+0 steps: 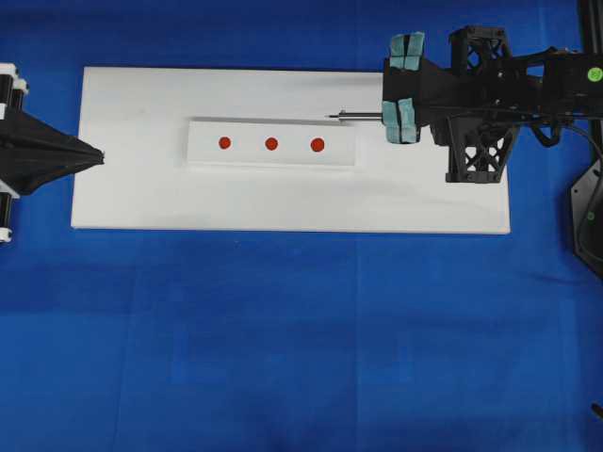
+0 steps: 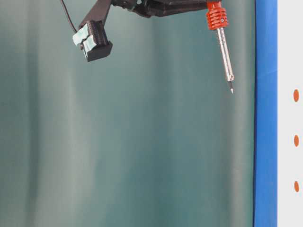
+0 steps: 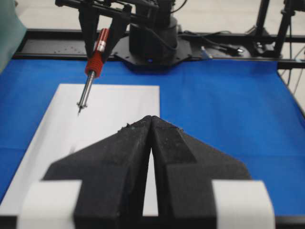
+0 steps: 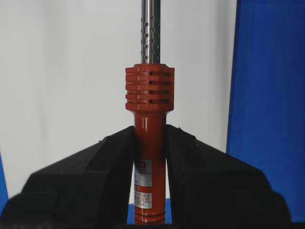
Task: Touch the tip of the soldering iron to the mark.
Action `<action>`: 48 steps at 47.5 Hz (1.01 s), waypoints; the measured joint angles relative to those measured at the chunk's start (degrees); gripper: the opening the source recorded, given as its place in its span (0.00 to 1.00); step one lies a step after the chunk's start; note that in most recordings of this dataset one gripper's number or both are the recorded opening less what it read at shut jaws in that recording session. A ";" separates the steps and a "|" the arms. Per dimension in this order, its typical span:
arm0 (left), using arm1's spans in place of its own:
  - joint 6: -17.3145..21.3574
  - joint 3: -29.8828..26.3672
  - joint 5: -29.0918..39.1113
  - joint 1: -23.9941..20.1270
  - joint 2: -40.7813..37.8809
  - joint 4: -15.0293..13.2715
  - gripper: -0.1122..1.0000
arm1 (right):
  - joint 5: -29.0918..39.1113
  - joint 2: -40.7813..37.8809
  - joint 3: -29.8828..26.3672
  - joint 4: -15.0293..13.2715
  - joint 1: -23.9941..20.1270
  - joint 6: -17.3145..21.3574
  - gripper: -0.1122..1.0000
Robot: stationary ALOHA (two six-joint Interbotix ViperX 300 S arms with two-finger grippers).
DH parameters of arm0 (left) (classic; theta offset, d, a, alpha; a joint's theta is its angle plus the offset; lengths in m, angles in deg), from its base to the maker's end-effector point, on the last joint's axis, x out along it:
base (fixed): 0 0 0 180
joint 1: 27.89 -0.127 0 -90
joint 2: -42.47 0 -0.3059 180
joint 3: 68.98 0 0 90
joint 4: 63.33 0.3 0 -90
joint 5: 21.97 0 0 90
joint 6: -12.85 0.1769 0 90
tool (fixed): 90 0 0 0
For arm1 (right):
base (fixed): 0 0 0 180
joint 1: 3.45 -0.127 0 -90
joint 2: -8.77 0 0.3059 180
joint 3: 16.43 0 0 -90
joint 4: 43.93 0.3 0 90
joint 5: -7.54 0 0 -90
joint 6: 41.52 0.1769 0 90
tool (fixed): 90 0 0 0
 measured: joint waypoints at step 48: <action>0.00 0.00 0.00 0.00 0.00 0.00 0.10 | -4.31 -8.61 0.18 0.26 0.18 0.35 0.16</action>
